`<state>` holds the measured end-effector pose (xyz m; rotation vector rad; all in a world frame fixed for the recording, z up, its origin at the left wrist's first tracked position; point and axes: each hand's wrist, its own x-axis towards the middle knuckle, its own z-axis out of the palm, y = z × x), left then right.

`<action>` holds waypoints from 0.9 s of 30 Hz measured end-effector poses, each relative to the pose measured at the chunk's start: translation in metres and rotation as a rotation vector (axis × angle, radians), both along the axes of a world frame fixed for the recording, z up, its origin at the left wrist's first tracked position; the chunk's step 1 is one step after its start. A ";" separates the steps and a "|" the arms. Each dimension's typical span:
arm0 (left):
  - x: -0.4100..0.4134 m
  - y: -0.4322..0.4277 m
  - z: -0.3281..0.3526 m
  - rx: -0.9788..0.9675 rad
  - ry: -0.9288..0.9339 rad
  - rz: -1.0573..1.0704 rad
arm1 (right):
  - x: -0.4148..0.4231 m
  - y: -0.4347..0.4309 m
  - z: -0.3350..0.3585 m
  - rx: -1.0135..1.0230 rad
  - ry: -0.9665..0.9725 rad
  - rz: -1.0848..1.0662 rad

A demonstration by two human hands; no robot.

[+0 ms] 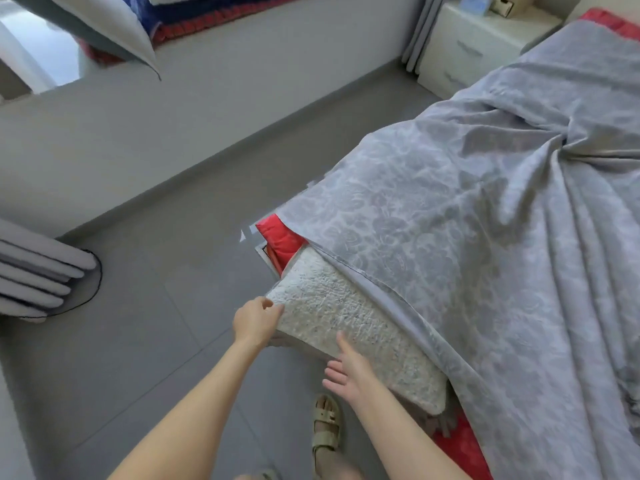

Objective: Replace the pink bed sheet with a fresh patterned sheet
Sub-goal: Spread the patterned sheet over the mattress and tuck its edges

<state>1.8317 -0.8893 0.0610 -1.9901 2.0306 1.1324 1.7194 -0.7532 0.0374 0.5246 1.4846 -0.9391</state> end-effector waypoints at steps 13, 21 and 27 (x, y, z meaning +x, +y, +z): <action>-0.041 -0.107 -0.082 0.381 0.084 -0.233 | 0.031 -0.102 -0.059 0.199 0.058 -0.850; -0.054 -0.166 0.008 0.690 0.210 -0.170 | 0.065 -0.119 0.018 0.498 0.674 -0.573; -0.048 -0.205 0.096 0.797 0.085 -0.337 | 0.087 -0.126 0.113 0.540 0.880 -0.278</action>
